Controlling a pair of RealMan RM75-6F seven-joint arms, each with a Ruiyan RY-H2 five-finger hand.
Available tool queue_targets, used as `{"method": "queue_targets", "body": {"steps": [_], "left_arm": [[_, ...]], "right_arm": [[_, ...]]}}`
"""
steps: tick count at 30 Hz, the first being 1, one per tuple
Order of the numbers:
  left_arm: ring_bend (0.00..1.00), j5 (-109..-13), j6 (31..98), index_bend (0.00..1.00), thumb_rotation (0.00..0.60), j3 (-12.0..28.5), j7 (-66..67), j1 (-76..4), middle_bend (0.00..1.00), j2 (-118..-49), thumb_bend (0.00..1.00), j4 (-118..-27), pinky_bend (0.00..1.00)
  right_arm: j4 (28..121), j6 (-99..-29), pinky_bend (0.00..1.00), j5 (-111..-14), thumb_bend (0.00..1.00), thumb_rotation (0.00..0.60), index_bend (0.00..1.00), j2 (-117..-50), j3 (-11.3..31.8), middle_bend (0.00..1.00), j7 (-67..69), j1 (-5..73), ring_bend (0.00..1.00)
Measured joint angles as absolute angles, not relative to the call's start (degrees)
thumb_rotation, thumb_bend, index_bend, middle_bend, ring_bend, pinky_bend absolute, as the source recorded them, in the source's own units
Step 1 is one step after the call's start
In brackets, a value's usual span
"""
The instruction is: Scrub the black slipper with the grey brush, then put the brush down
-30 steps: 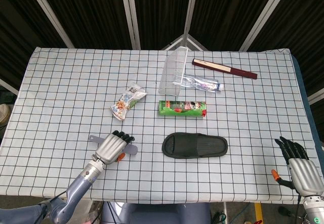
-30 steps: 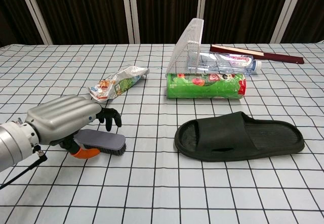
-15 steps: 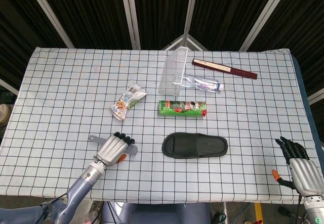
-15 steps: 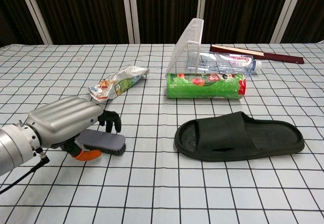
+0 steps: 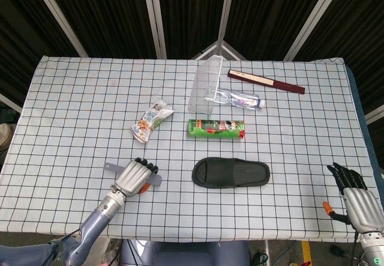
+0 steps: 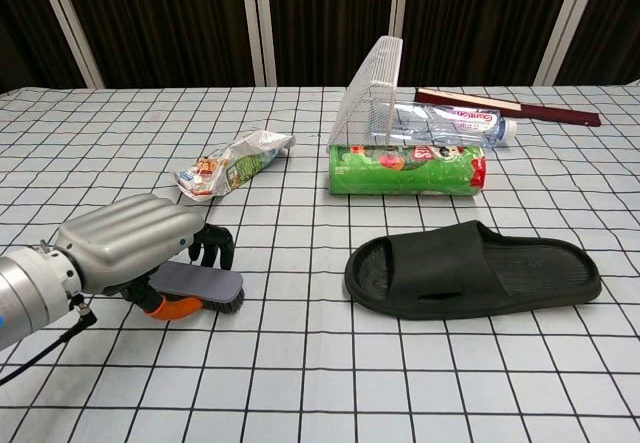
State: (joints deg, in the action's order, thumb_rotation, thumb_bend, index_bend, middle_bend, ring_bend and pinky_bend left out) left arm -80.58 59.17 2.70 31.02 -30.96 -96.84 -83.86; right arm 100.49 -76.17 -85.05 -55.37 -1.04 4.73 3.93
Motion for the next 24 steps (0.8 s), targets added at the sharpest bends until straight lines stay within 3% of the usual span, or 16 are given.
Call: {"method": "queue_targets", "body": {"steps": [11,24], "left_arm": [[0.45,-80.8,60.8,0.46,0.600,3.0,30.6,-31.3,0.53,-96.7,0.52,-83.9,0.45],[0.46,-71.1,54.6,0.46,0.600,10.1,29.2,-36.3,0.53,-93.0,0.53,-88.0,0.46]], "right_arm": [[100.5,-75.9,0.00,-84.8,0.40,0.600,0.00,-55.6,-1.1,0.00,4.1,4.1,0.00],[101.4,-74.8,0.00,-88.7,0.40,0.600,0.00,-60.1,-2.6,0.00,-5.7,5.1,0.00]]}}
